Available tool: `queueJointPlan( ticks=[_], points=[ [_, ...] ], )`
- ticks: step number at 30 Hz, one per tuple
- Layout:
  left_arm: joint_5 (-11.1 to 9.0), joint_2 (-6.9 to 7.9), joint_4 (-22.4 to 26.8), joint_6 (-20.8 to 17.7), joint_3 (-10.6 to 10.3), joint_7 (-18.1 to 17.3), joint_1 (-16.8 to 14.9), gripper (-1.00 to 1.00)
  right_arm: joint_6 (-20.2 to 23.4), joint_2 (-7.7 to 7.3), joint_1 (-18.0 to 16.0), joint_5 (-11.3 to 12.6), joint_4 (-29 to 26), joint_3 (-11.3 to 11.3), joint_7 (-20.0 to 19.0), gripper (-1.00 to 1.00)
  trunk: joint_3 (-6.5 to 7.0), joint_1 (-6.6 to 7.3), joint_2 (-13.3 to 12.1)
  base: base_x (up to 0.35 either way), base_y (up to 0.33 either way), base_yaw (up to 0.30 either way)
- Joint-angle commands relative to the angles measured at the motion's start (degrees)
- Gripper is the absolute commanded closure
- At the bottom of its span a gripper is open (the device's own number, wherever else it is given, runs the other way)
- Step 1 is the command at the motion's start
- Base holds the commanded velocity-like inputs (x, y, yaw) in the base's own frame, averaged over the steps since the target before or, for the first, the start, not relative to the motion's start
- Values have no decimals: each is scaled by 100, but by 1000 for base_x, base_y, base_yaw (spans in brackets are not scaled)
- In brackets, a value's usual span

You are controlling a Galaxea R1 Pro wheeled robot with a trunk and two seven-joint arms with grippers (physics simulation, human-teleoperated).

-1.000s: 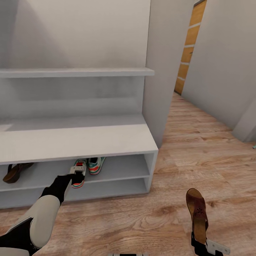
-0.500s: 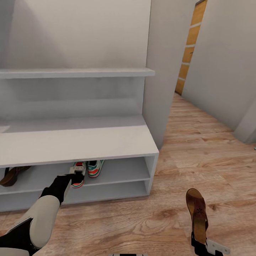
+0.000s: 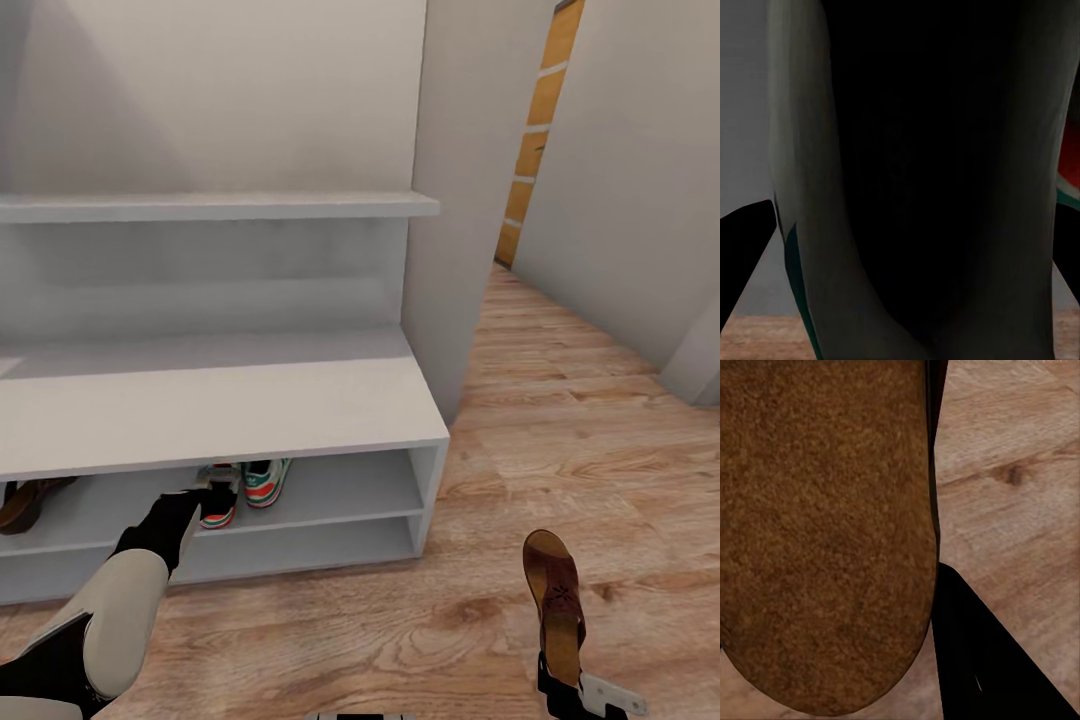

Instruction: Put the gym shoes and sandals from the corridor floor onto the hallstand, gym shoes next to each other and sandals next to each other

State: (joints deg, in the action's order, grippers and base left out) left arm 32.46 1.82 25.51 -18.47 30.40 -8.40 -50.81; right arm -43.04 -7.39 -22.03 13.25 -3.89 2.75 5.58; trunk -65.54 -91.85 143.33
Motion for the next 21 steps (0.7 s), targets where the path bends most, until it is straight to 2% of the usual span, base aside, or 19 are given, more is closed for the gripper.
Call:
queueJointPlan(
  ticks=[1,11,21],
  points=[
    [67,-6,-100,-17,45,-47,1,100,-11,1,-3,2,2,23,-5,100,-6,-1,0,6,0,0],
    [60,-6,-99,-17,45,-47,1,100,-11,1,-3,2,2,23,-5,100,-6,-1,0,98,0,0],
    [59,-5,-100,-10,45,-59,1,100,-11,1,-3,2,2,19,-5,100,-6,-1,0,9,0,0]
  ],
)
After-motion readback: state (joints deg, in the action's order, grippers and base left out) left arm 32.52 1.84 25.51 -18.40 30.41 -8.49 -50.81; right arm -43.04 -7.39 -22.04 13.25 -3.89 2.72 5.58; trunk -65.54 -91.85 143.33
